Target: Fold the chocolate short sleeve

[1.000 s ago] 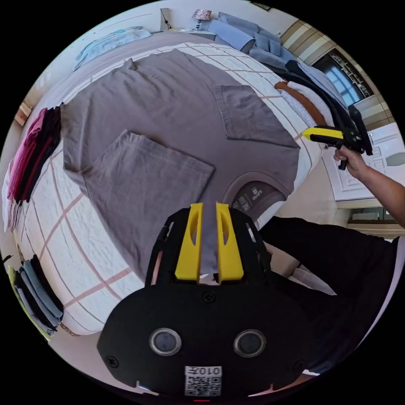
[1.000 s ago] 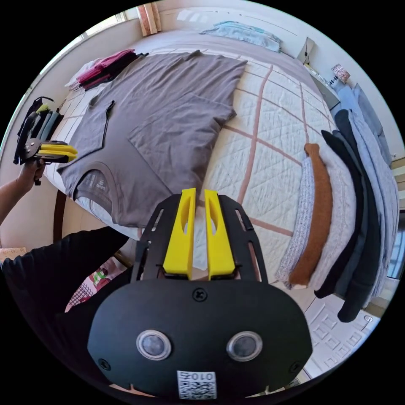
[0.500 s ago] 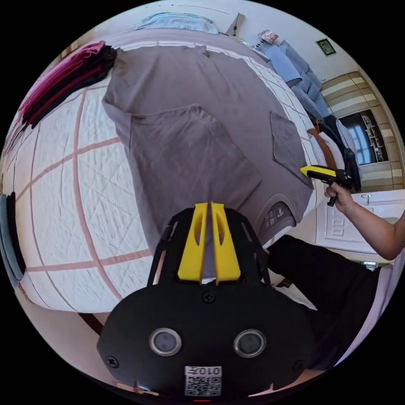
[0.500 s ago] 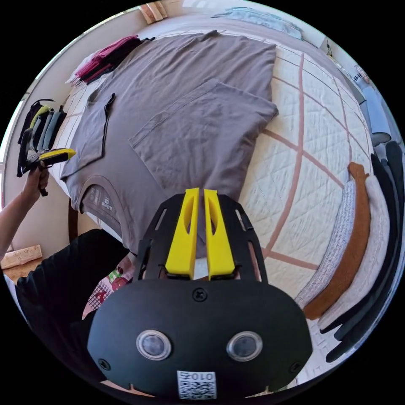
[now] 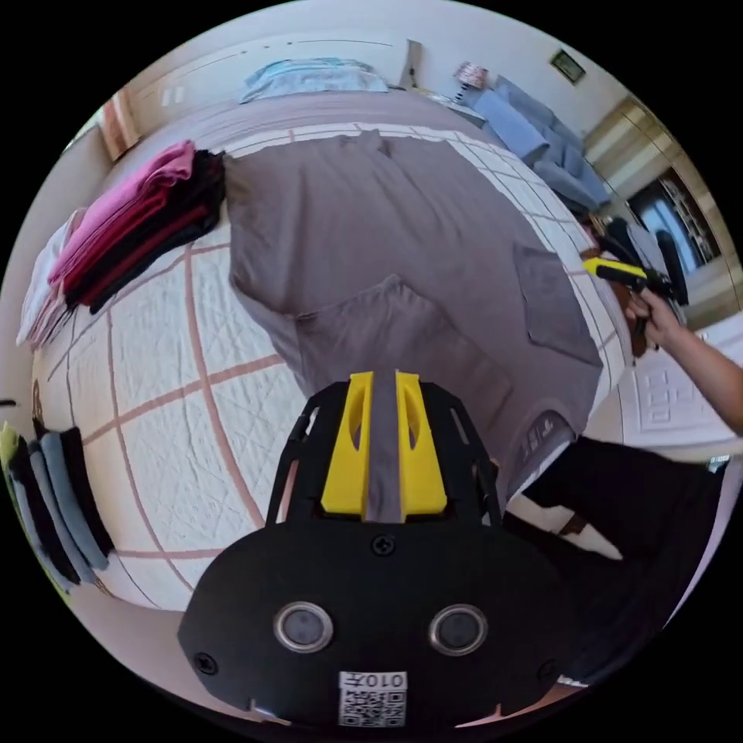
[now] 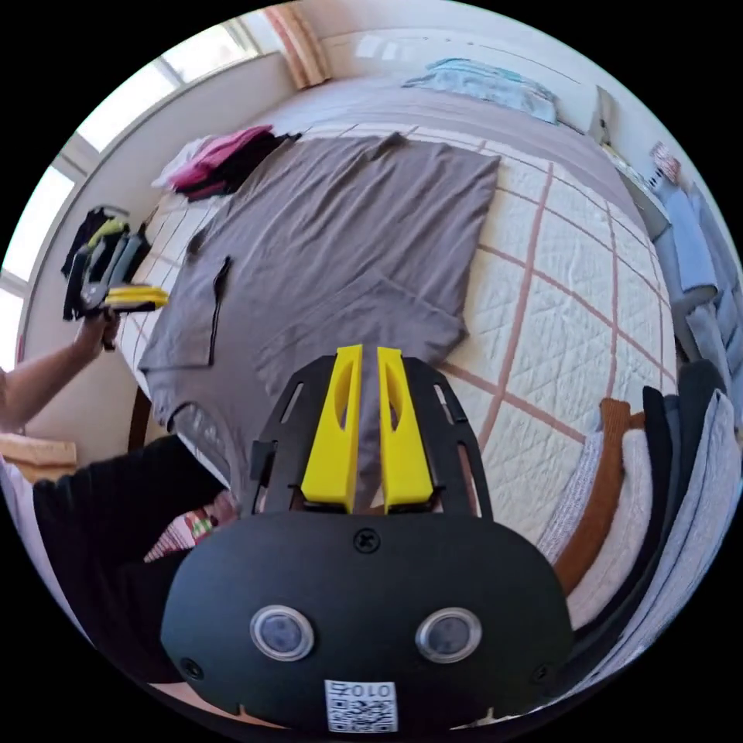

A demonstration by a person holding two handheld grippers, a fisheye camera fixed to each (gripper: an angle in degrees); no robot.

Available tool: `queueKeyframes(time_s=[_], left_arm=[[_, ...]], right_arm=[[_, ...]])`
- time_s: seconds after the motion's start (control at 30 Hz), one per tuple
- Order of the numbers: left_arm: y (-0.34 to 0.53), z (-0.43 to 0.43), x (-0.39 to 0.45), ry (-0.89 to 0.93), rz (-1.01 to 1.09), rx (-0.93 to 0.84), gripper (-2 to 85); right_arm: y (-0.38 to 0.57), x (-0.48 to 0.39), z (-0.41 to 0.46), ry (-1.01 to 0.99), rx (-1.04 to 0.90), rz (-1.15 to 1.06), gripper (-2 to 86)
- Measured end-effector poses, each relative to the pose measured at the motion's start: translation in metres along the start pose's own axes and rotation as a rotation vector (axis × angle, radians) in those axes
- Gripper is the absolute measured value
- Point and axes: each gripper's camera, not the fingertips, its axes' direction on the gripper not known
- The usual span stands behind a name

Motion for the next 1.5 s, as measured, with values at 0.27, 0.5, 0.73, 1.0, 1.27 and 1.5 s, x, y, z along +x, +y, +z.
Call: queueKeyframes(time_s=[0.27, 0.5, 0.73, 1.0, 1.27, 1.5], left_arm=[[0.064, 0.019, 0.182, -0.093, 0.673, -0.287, 8.5], [0.108, 0.048, 0.260, -0.209, 0.883, -0.355, 9.2], [0.106, 0.064, 0.291, -0.261, 0.882, -0.348, 8.3], [0.088, 0.072, 0.305, -0.295, 0.886, -0.309, 6.4], [0.070, 0.089, 0.308, -0.272, 0.868, -0.299, 0.9], [0.053, 0.096, 0.305, -0.232, 0.897, -0.338, -0.2]], right_arm=[[0.066, -0.125, 0.048, 0.046, -0.269, -0.601, 8.1], [0.082, -0.147, 0.084, 0.185, -0.275, -0.801, 8.6], [0.064, -0.139, 0.086, 0.175, -0.252, -0.767, 3.9], [0.027, -0.101, 0.066, 0.072, -0.181, -0.533, 2.4], [0.030, -0.104, 0.096, 0.117, -0.233, -0.633, 3.6], [0.029, -0.102, 0.099, 0.113, -0.270, -0.633, 3.1]])
